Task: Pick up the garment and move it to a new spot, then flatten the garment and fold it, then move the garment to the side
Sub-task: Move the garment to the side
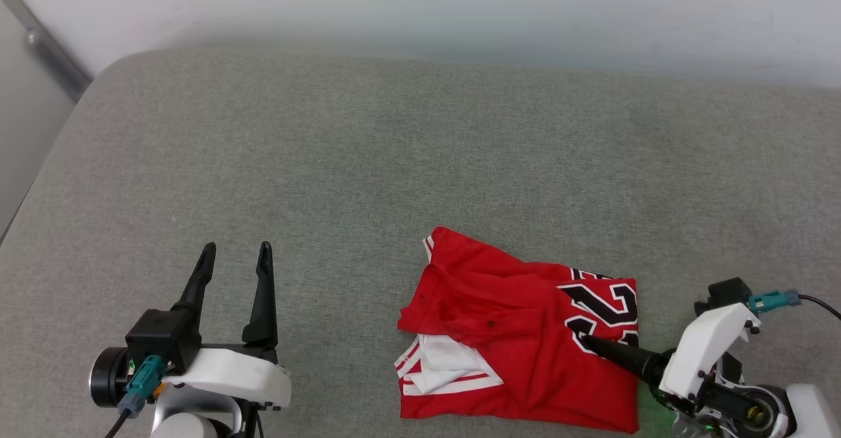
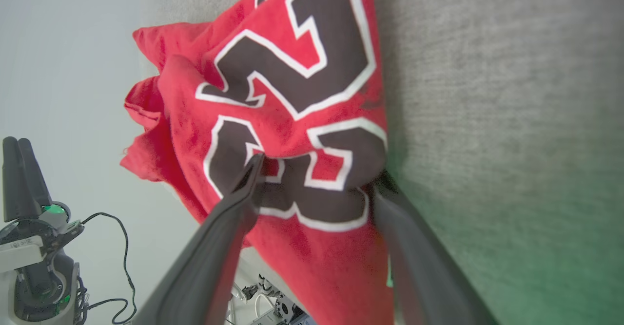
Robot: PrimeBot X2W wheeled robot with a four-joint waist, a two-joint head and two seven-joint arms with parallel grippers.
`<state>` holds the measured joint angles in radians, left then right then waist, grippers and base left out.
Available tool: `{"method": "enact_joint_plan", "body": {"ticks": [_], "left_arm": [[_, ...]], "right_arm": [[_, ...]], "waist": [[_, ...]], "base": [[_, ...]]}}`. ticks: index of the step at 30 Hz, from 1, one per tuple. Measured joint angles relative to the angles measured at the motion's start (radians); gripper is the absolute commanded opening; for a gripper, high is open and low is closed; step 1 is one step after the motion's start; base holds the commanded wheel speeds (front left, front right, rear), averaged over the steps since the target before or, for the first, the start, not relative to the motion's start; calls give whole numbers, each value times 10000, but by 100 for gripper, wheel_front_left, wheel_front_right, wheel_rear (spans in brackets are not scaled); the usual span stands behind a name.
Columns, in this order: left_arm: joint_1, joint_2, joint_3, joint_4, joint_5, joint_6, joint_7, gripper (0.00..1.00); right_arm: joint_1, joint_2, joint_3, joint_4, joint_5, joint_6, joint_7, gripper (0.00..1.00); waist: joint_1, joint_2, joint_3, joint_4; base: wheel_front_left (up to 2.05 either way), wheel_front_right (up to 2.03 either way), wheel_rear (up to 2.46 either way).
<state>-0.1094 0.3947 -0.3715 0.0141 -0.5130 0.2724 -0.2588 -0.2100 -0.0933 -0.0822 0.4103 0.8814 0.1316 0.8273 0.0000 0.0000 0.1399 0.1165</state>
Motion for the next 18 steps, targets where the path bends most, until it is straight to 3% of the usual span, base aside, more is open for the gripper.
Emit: {"method": "enact_joint_plan", "body": {"ticks": [1, 2, 3, 4, 11, 14, 18], "left_arm": [[-1, -4, 6, 36, 0, 0, 0, 100], [-2, -8, 13, 63, 10, -8, -2, 100], [-6, -17, 23, 82, 13, -10, -4, 100], [-13, -23, 25, 100, 13, -12, -8, 100], [79, -6, 82, 169, 71, 6, -12, 100], [195, 29, 98, 113, 71, 23, -12, 100], [309, 88, 109, -38, 71, 90, -6, 100]], "right_arm": [[-87, -2, 58, 174, 150, 2, -13, 100], [-165, -15, 169, 295, 282, 2, -46, 49], [-208, -42, 314, 357, 376, 2, -105, 17], [-235, -69, 476, 403, 476, 0, -198, 0], [-541, -911, 2194, -619, 418, -8, -1239, 0], [-881, -1593, 3141, -1361, -351, -10, -1860, 0], [-1655, -2681, 4335, -2092, -2201, -8, -2376, 0]], "waist": [[0, 0, 29, 44], [0, 0, 48, 80], [0, 0, 55, 107], [0, 0, 53, 122], [1, 0, -226, -125], [0, 0, -369, -427], [1, 0, -544, -1165]], "base": [[0, 0, 0], [0, 0, 0], [0, 0, 0], [0, 0, 0], [0, 0, 0], [0, 0, 0], [0, 0, 0]]}}
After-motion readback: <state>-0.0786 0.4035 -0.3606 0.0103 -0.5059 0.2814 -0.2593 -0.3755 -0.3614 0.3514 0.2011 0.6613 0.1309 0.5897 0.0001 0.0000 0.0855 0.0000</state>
